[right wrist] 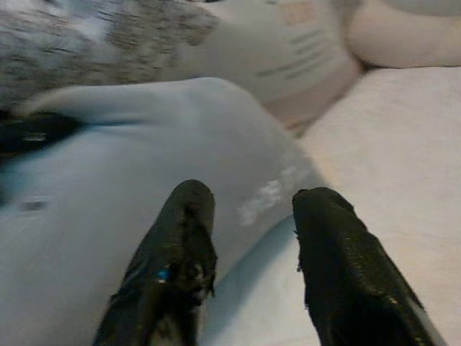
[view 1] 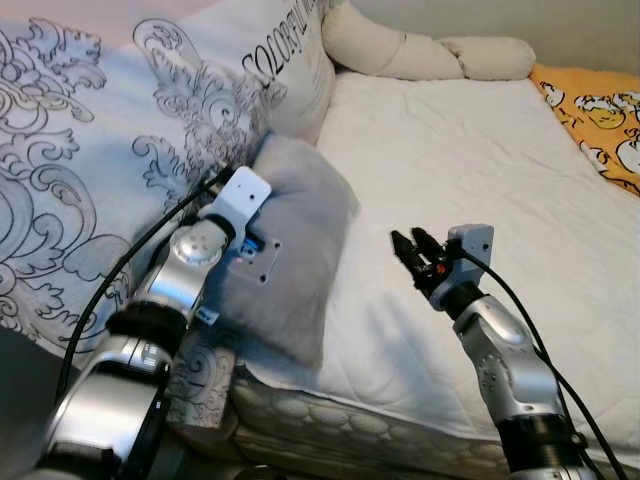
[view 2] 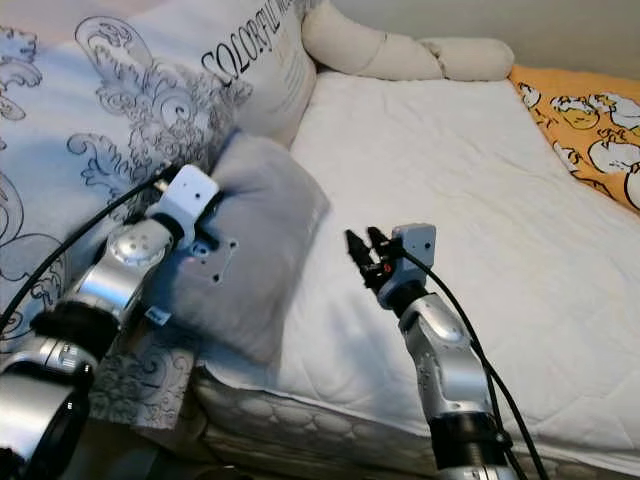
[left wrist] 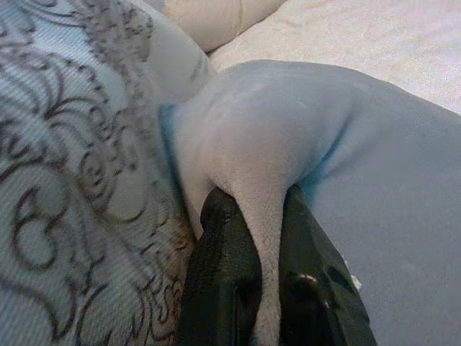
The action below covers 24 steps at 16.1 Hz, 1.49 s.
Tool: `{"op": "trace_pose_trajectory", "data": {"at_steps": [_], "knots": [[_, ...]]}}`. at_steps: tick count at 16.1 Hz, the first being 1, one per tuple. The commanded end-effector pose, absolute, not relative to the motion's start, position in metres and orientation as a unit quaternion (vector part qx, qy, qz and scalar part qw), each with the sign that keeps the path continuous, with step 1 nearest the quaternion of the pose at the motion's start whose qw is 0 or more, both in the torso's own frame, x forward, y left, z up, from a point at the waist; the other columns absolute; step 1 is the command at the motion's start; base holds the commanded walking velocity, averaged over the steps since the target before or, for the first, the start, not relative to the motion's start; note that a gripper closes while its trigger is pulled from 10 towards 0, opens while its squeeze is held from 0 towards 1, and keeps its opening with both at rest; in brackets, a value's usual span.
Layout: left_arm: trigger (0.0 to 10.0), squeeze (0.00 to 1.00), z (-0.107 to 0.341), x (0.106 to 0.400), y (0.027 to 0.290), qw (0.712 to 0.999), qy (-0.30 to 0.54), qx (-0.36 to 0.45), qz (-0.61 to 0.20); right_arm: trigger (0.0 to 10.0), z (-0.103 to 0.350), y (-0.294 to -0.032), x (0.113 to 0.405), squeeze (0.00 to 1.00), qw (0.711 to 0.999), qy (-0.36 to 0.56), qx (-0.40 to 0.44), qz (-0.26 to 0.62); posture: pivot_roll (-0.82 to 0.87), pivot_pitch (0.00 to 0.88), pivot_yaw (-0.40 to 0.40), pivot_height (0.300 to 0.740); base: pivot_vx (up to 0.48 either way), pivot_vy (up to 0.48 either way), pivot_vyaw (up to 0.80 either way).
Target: Clean up the room
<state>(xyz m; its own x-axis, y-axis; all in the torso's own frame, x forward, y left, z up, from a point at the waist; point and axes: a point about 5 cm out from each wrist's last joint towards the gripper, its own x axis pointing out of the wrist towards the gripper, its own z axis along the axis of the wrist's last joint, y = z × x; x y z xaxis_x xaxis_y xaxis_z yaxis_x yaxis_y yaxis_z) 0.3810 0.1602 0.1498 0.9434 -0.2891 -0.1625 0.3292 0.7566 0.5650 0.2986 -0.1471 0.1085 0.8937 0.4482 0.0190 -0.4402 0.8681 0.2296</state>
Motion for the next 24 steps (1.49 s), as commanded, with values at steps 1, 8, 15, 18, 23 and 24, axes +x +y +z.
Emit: {"op": "trace_pose_trajectory", "data": {"at_steps": [1,8,15,18,23,24], "knots": [[10.0,0.00,0.167,0.387,0.162,0.932,-0.003,0.329,-0.151,10.0,0.112,-0.147,0.297,1.00,0.962,0.014,0.118,0.245,0.03,0.000,0.059,0.740,0.000,0.000,0.00],[10.0,0.00,0.151,0.390,0.158,0.886,0.017,0.426,-0.182,10.0,0.108,-0.140,0.277,1.00,0.937,0.033,0.125,0.323,0.01,0.000,0.083,0.740,0.000,0.000,0.00],[10.0,1.00,0.167,0.385,0.153,0.923,-0.051,0.311,-0.222,10.0,0.106,-0.144,0.271,1.00,0.943,0.035,0.129,0.306,0.00,0.000,0.095,0.740,0.000,0.000,0.00],[10.0,1.00,0.176,0.375,0.145,0.954,-0.080,0.165,-0.238,10.0,0.103,-0.146,0.274,1.00,0.950,0.037,0.092,0.296,-0.02,0.000,0.108,0.740,0.000,0.000,0.00],[10.0,1.00,0.161,0.339,0.152,0.976,-0.072,0.063,-0.194,10.0,0.105,-0.157,0.285,1.00,0.977,0.020,0.103,0.186,0.05,0.000,0.058,0.740,0.000,-0.130,0.00],[10.0,1.00,0.157,0.332,0.157,0.981,-0.060,0.055,-0.178,10.0,0.104,-0.159,0.289,1.00,0.984,0.021,0.102,0.144,0.05,0.000,0.049,0.740,0.000,-0.356,0.00]]}}
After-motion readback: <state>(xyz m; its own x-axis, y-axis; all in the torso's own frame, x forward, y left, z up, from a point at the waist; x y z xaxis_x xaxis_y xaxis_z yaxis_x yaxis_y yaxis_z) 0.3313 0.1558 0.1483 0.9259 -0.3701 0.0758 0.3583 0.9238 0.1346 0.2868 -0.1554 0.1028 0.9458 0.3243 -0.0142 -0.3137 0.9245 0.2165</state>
